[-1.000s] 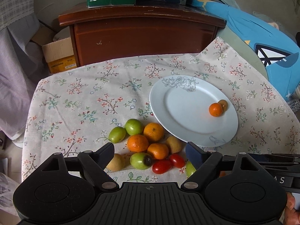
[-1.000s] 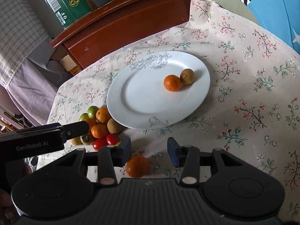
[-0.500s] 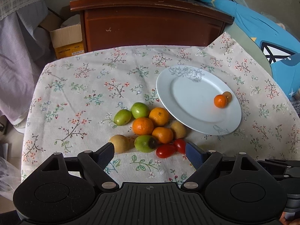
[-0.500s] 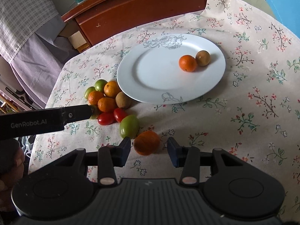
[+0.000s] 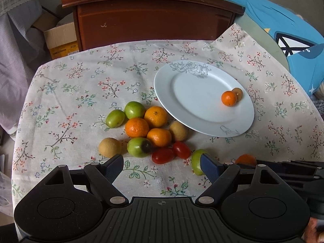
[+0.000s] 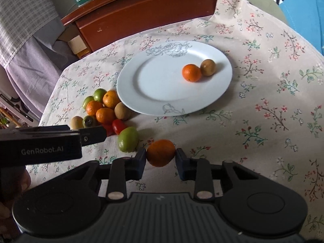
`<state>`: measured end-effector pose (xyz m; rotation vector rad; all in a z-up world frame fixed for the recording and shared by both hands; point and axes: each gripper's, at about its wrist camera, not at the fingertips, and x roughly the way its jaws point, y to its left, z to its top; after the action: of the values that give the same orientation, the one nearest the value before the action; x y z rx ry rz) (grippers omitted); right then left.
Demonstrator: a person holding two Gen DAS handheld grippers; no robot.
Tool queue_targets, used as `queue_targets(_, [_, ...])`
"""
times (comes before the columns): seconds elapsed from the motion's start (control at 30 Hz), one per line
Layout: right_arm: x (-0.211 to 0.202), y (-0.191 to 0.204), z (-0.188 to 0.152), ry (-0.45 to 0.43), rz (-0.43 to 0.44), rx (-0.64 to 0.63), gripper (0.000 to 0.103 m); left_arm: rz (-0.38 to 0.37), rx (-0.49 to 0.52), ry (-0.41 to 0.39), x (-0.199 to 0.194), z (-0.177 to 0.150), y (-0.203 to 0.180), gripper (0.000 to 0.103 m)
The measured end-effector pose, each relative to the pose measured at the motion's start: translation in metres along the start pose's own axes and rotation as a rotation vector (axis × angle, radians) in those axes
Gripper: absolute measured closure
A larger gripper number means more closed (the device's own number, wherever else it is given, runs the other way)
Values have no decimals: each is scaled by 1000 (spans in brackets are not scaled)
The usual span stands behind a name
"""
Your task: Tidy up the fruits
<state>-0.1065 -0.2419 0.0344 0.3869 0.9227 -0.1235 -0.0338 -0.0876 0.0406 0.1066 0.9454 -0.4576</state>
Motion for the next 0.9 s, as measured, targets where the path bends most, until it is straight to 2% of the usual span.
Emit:
queue_targets(0.27, [-5, -16, 5, -15, -42, 74, 71, -69, 29, 14, 10, -7, -21, 23])
queue_targets(0.3, [-5, -16, 5, -17, -45, 77, 71, -76, 34, 13, 11, -7, -23, 27])
queue_targets(0.4, [-6, -19, 6, -21, -54, 90, 71, -78, 39, 20, 18, -9, -26, 31])
queue_targets(0.43, [-6, -20, 6, -19, -52, 95, 71, -77, 40, 22, 21, -9, -27, 36])
queue_targets(0.57, [-5, -21, 5, -15, -64, 101, 71, -77, 59, 25, 27, -11, -32, 41])
queue_targets(0.8, [-5, -24, 6, -11, -69, 119, 71, -74, 101, -13, 30, -13, -38, 66])
queue_targets(0.9, [-4, -24, 6, -10, -68, 121, 71, -103, 86, -11, 28, -12, -35, 79])
